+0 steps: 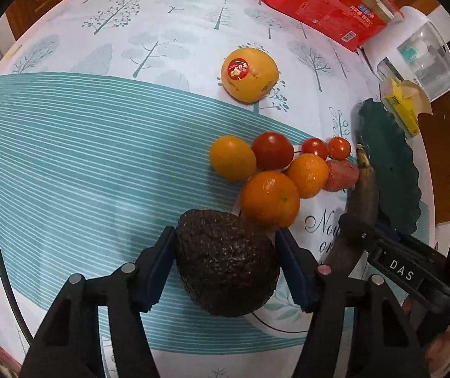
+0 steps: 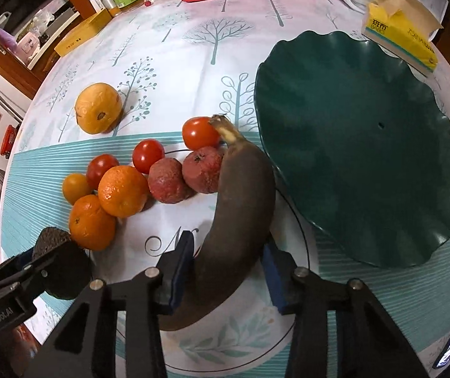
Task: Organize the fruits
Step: 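Grasp the avocado with the left tool while the right tool grasps the banana, then place the avocado on the green plate with the left tool while the right tool places the banana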
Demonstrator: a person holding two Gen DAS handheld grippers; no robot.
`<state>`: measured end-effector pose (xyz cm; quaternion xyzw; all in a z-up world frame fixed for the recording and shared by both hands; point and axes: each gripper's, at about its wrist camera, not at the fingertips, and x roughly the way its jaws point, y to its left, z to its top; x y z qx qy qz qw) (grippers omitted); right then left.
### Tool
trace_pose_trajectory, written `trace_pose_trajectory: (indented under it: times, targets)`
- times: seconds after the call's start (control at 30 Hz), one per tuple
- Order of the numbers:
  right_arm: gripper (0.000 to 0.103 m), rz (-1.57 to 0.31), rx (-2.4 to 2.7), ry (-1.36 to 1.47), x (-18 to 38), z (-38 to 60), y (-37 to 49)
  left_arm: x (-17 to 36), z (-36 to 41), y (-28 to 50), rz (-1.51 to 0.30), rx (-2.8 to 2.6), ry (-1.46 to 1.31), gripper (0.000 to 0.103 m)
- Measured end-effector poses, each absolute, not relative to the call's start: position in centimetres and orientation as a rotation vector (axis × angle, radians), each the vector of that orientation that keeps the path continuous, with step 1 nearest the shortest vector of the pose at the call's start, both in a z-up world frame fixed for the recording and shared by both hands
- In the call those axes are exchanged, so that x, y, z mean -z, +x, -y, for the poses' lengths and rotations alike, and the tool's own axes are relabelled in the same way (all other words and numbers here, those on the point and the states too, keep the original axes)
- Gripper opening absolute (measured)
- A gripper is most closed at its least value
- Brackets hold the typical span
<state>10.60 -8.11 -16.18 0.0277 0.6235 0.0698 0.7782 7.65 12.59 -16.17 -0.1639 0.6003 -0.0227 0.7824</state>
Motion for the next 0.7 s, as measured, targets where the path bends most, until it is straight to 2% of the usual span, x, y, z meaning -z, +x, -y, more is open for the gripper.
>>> trace_pose_trajectory:
  times: [0.33,0.7]
  targets:
    - [0.041,-1.325,-0.186,0.031,14.4,8.8,8.0,14.6,-11.7,4.9,-1.295,0.042,-0.243,0.06]
    - [0.041,-1.212,-0.179,0.052,9.9,11.9,5.5,6.2,-6.8,5.2,-1.146,0.174,-0.178,0.06]
